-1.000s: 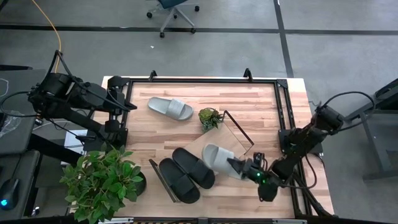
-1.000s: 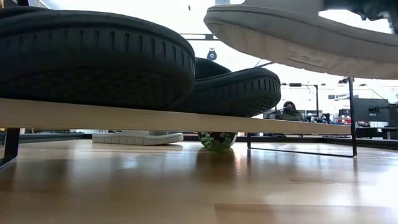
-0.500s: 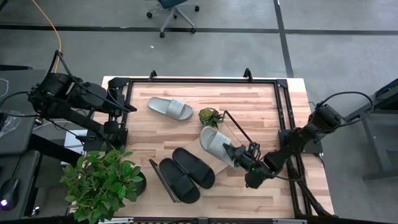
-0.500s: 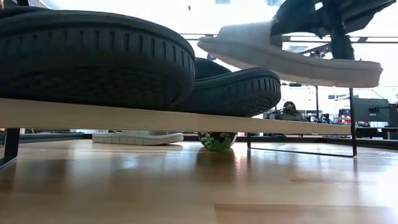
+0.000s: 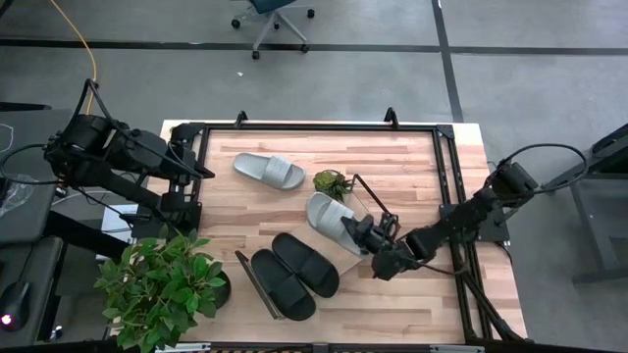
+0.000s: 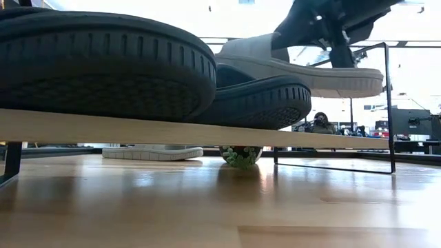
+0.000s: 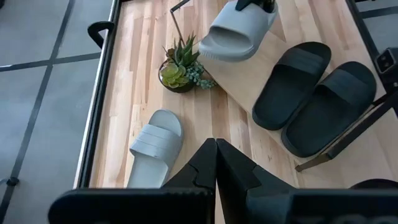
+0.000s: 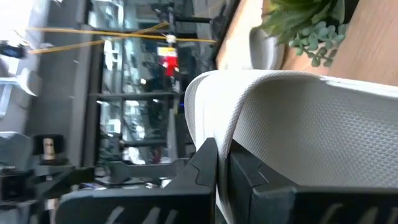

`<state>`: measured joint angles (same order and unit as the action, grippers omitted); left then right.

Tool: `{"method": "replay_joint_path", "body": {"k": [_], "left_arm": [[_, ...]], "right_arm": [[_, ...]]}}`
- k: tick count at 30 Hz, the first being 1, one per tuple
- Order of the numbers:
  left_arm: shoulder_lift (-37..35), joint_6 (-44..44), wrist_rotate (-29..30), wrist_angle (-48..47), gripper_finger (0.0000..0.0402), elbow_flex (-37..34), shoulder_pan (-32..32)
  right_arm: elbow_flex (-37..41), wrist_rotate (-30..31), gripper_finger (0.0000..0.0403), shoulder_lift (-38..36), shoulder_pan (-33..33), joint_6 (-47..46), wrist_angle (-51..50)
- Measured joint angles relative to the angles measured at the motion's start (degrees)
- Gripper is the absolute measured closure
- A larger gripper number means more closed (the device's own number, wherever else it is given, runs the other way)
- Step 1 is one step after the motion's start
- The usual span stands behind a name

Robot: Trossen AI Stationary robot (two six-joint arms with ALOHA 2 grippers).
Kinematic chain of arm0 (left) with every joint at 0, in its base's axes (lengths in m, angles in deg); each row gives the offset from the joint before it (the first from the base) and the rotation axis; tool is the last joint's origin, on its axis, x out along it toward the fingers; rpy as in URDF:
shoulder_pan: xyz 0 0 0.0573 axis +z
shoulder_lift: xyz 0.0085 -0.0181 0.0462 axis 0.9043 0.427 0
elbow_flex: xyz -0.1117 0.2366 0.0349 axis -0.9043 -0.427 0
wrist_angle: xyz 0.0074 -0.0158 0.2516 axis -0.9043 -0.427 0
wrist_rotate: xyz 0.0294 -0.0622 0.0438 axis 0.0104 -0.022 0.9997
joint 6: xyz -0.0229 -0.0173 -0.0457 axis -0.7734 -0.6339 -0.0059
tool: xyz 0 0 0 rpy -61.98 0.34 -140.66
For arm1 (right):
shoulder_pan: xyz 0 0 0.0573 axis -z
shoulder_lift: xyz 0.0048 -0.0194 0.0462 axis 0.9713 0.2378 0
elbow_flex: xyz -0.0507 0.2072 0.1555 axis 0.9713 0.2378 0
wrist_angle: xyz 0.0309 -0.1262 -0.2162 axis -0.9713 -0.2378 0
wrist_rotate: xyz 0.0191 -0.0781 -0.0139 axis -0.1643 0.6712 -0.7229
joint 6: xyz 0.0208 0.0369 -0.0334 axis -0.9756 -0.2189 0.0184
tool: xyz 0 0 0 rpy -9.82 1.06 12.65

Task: Pick and place slides into the shelf
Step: Put the bottom gray slipper on the shelf

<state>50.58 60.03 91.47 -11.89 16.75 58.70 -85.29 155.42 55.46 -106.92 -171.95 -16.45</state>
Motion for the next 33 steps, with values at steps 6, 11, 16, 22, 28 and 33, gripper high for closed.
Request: {"method": "replay_joint_path", "body": {"k": [6,11,16,22,28,33], "left_arm": [[0.0,0.2,-1.3,0.0,0.0401,0.0,0.0],[-0.1,0.3,-1.4,-0.1,0.0401,0.0,0.0],[-0.3,1.5,-1.4,-0.1,0.0401,0.0,0.0],[-0.4,2.3,-1.4,-0.1,0.0401,0.0,0.0],[-0.3,2.5,-1.4,-0.1,0.0401,0.0,0.0],[-0.3,1.8,-1.4,0.1,0.0401,0.0,0.0]], "right_arm": [[-6.9,-3.7,0.0403,1.5,2.0,-3.0,-12.2],[-12.4,-5.4,0.0403,2.2,1.4,-13.1,-30.1],[-14.1,-7.1,0.0403,2.3,1.8,-13.3,-32.3],[-14.0,-6.6,0.0403,2.3,2.6,-13.1,-33.4],[-14.0,-5.3,0.0403,2.3,3.0,-11.6,-33.9],[-14.0,-4.8,0.0403,2.3,2.9,-11.2,-35.9]]}}
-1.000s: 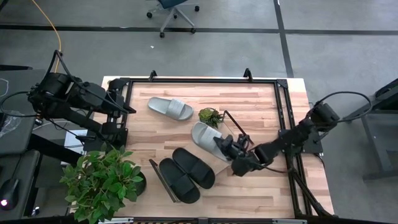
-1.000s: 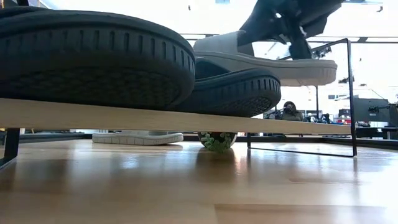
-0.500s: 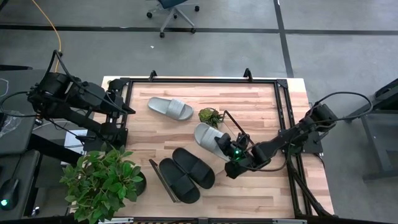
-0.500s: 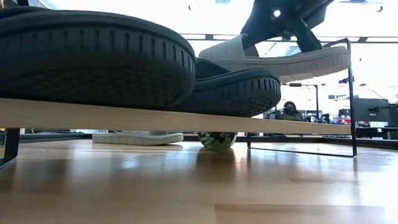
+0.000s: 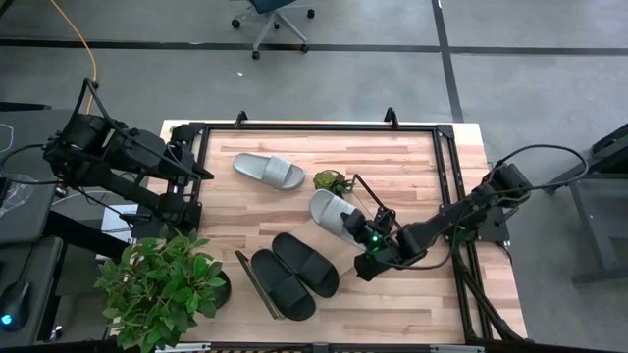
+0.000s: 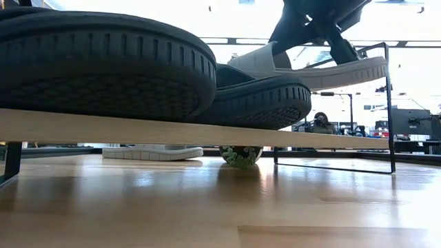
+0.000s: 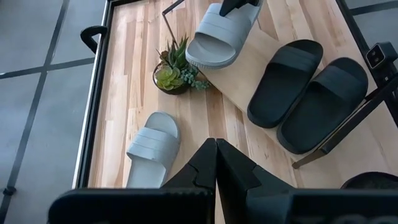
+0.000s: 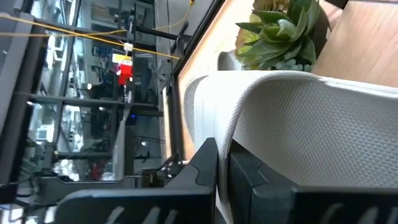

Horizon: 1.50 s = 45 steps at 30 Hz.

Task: Pick and place slides into the shelf
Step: Put the bottom gray slipper on the shelf

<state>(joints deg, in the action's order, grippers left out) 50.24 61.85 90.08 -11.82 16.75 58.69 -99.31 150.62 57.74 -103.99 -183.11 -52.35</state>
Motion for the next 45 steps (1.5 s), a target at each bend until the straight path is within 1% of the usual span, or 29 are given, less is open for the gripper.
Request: {"method": "replay_joint_path", "body": {"k": [5,12,15,18,22,24,34,40,45], "left_arm": [[0.0,-0.2,0.4,0.0,0.0401,0.0,0.0],[0.0,0.5,-2.3,0.0,0.0401,0.0,0.0],[0.0,1.1,-4.3,0.0,0.0401,0.0,0.0],[0.0,1.4,-5.8,-0.1,0.0401,0.0,0.0],[0.0,2.1,-6.0,-0.3,0.0401,0.0,0.0],[0.0,2.9,-6.0,-0.3,0.0401,0.0,0.0],[0.0,4.0,-6.0,-1.2,0.0401,0.0,0.0],[0.0,4.0,-6.0,-2.0,0.0401,0.0,0.0],[0.0,4.1,-6.0,-1.9,0.0401,0.0,0.0]], "right_arm": [[0.0,-1.1,0.0403,1.3,0.2,0.4,-0.1],[-0.6,-2.1,0.0403,7.5,0.8,-3.0,6.4],[-4.0,-3.1,0.0403,9.8,1.1,-3.5,4.6],[-8.6,-4.4,0.0403,11.9,1.2,-3.9,0.7],[-14.0,-7.0,0.0403,14.6,1.2,-4.1,-4.8],[-15.5,-7.1,0.0403,15.5,1.2,-4.1,-6.1],[-16.1,-6.8,0.0403,16.2,2.3,-4.1,-5.8],[-16.1,-7.9,0.0403,16.2,2.1,-4.1,-6.2],[-16.1,-10.1,0.0401,16.2,2.1,-4.1,-6.4]]}}
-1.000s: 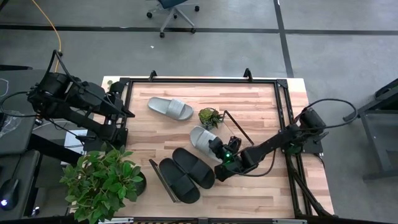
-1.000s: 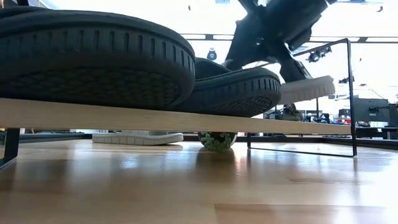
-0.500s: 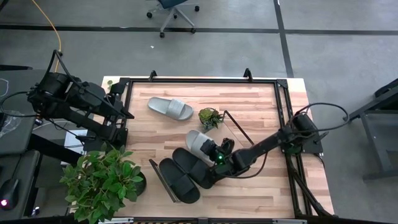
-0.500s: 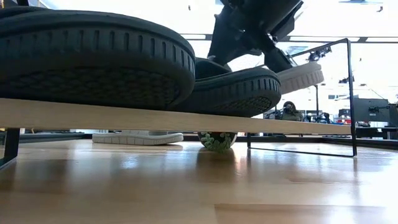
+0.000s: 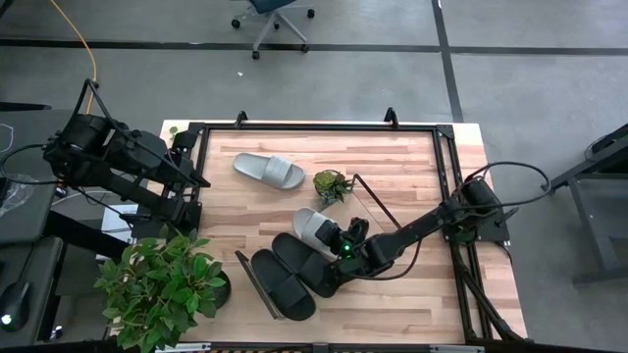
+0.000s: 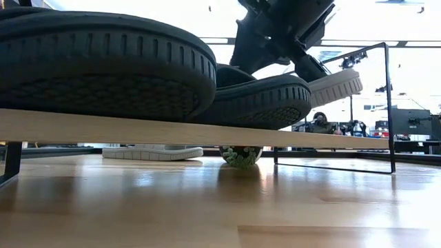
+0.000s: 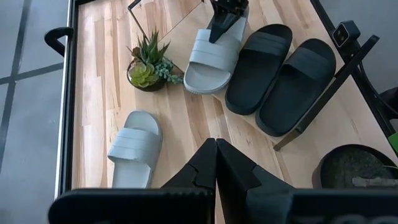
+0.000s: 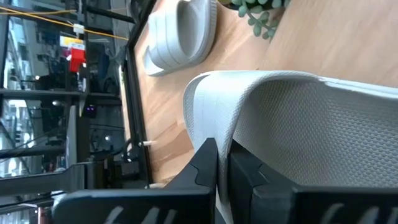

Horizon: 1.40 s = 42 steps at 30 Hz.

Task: Pick and place slides into the shelf
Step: Put the bottom gray slipper on the shelf

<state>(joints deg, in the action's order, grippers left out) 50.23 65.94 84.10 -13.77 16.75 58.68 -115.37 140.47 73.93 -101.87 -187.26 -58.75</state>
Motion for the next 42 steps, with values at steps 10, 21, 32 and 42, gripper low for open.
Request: {"method": "replay_joint_path", "body": {"k": [10,21,32,42], "left_arm": [[0.0,0.0,0.2,0.0,0.0401,0.0,0.0],[0.0,0.0,0.2,0.0,0.0401,0.0,0.0],[0.0,0.0,0.2,0.0,0.0401,0.0,0.0],[0.0,0.4,0.2,0.0,0.0401,0.0,0.0]], "right_arm": [[0.0,0.0,0.0337,-0.1,-0.7,-0.2,-0.5],[0.0,-3.1,0.0298,-0.1,-0.7,-0.9,-0.5],[0.0,-5.8,0.0297,-0.1,-0.7,-1.0,-1.2],[0.0,-7.5,0.03,-0.4,-2.7,-1.4,-1.9]]}}
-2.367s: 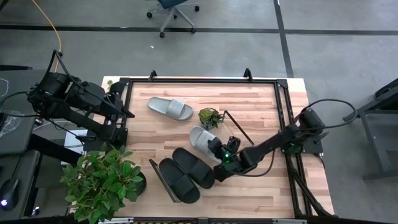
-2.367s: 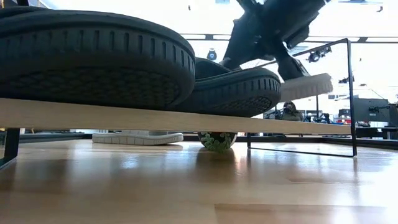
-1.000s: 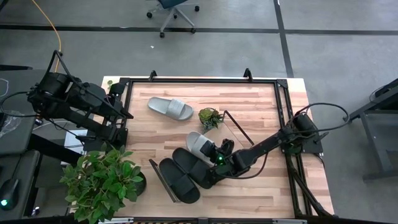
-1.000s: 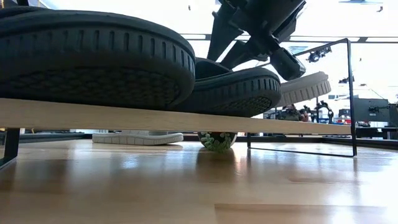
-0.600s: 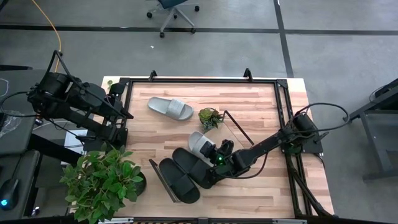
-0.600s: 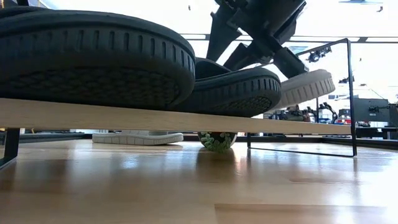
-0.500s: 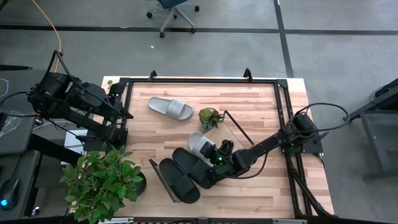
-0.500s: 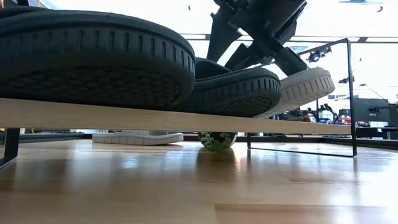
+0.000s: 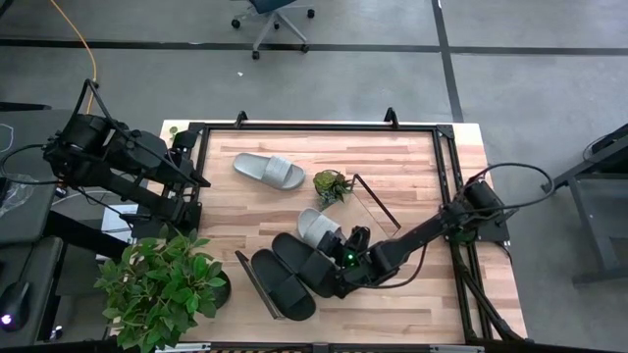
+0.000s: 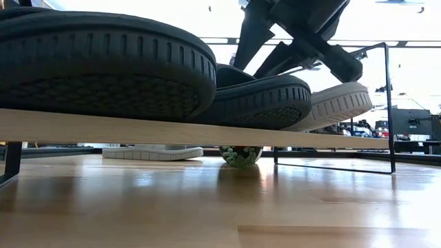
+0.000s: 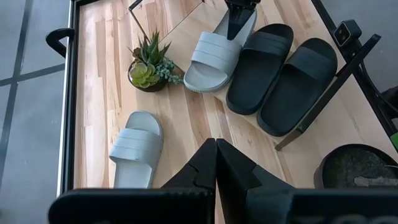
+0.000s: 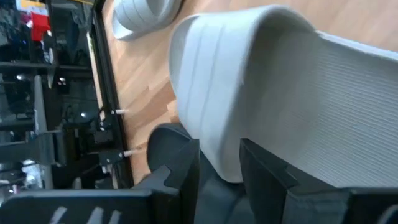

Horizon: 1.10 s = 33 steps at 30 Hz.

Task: Pick and place slides into the shelf
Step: Put the bottom gray slipper on the shelf

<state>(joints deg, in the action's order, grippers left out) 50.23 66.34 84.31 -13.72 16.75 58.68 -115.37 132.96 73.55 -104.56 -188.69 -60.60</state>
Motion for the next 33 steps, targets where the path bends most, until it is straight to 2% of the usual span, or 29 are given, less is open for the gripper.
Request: {"method": "replay_joint_path", "body": {"k": [11,19,26,33], "left_arm": [[0.0,0.0,0.0,-0.2,0.0401,0.0,0.0],[0.0,0.0,0.0,-1.0,0.0401,0.0,0.0],[0.0,0.0,0.1,-1.0,0.0401,0.0,0.0],[0.0,-0.1,1.5,-1.0,0.0401,0.0,0.0]], "right_arm": [[0.0,0.0,0.0319,-2.0,-2.7,0.1,-1.9],[0.0,-0.3,0.0324,-7.1,-5.7,0.2,-11.7],[0.0,-4.5,0.0366,-9.6,-7.4,0.3,-21.9],[0.0,-8.7,0.0401,-9.2,-7.6,2.2,-26.3]]}}
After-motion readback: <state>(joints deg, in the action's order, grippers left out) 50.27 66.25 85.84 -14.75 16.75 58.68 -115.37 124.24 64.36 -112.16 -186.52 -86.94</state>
